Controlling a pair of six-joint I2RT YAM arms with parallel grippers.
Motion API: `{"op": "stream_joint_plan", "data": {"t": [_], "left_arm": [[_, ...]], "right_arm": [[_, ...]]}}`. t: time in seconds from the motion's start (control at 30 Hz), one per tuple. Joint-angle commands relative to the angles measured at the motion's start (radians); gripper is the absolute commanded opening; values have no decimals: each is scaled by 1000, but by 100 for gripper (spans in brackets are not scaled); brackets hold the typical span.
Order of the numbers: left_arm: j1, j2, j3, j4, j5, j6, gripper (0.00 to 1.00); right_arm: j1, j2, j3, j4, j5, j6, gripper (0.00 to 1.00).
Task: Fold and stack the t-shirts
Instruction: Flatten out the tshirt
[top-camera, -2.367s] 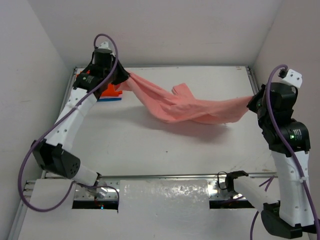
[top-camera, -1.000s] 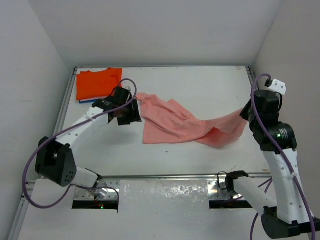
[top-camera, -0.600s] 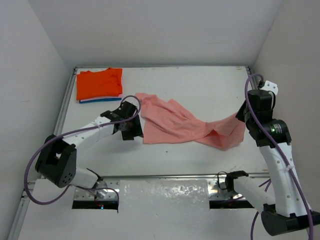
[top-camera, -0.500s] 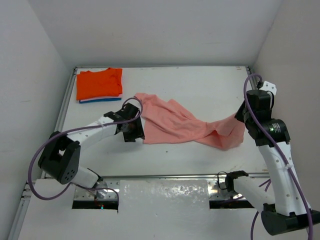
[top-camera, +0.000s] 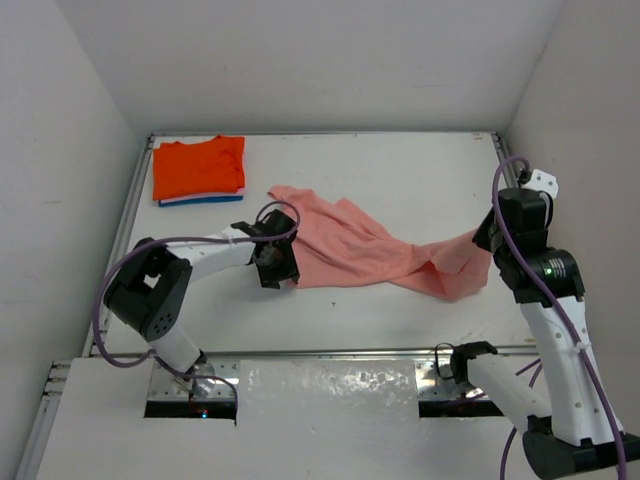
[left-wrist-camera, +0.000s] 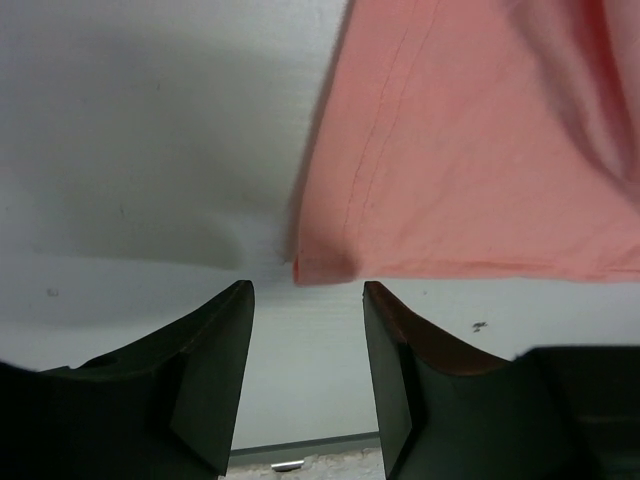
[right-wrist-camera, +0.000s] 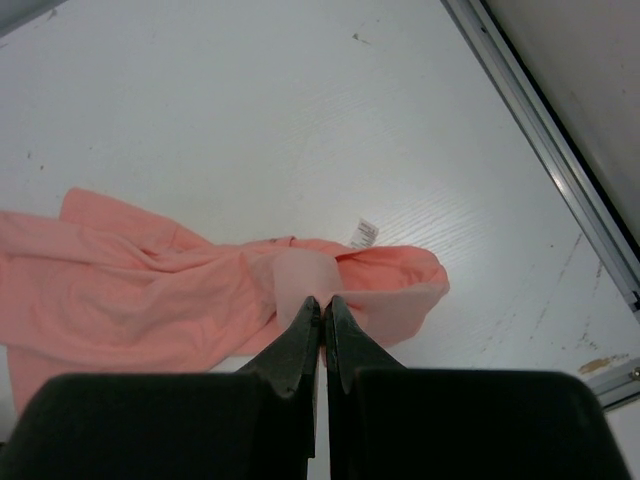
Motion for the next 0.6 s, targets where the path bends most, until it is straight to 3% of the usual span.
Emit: {"op": "stream_joint_plan", "data": {"t": [0.0,0.57], "left_arm": [[-11,29,75,11,-43,-12,46],[-44,121,86,-2,-45,-40,41]], "right_arm": [[0,-13,16,9,34,-17,0],[0,-3,16,24,44,-44,0]]}}
